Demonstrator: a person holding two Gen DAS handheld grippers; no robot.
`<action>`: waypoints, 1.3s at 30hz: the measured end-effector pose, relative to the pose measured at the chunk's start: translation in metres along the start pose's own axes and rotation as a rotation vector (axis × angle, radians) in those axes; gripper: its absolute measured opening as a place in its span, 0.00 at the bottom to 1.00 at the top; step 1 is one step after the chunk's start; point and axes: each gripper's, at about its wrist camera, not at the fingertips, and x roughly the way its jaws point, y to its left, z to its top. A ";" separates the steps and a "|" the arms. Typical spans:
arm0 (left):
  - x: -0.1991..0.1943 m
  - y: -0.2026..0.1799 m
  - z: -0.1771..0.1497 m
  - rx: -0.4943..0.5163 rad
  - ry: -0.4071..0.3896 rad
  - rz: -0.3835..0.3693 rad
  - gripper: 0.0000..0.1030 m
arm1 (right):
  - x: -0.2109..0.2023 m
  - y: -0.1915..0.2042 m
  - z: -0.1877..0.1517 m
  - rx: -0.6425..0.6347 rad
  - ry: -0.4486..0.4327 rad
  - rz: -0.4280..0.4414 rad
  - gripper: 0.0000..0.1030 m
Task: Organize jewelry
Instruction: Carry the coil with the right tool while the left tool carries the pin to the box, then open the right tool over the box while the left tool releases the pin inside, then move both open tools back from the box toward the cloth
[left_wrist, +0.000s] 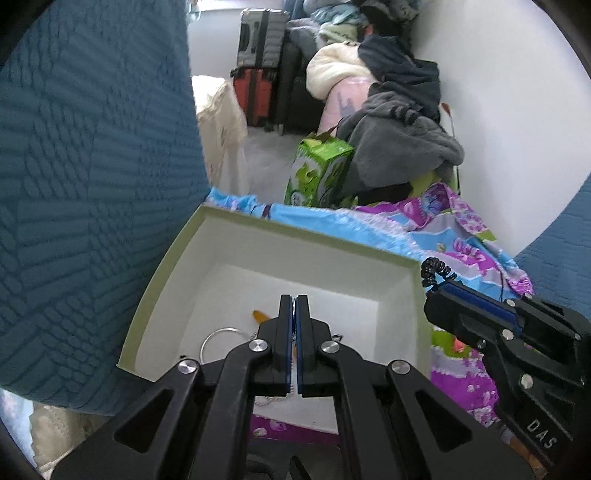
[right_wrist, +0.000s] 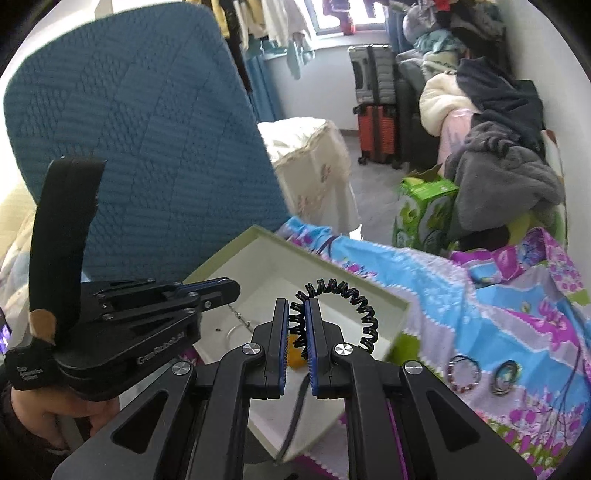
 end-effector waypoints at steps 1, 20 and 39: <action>0.001 0.002 -0.001 -0.001 0.004 0.000 0.00 | 0.006 0.002 -0.002 0.000 0.011 0.004 0.07; -0.001 0.008 -0.004 -0.008 0.030 0.010 0.10 | 0.014 -0.009 -0.006 0.053 0.039 -0.009 0.19; -0.106 -0.075 0.041 0.063 -0.192 -0.045 0.35 | -0.141 -0.040 0.045 0.043 -0.243 -0.079 0.19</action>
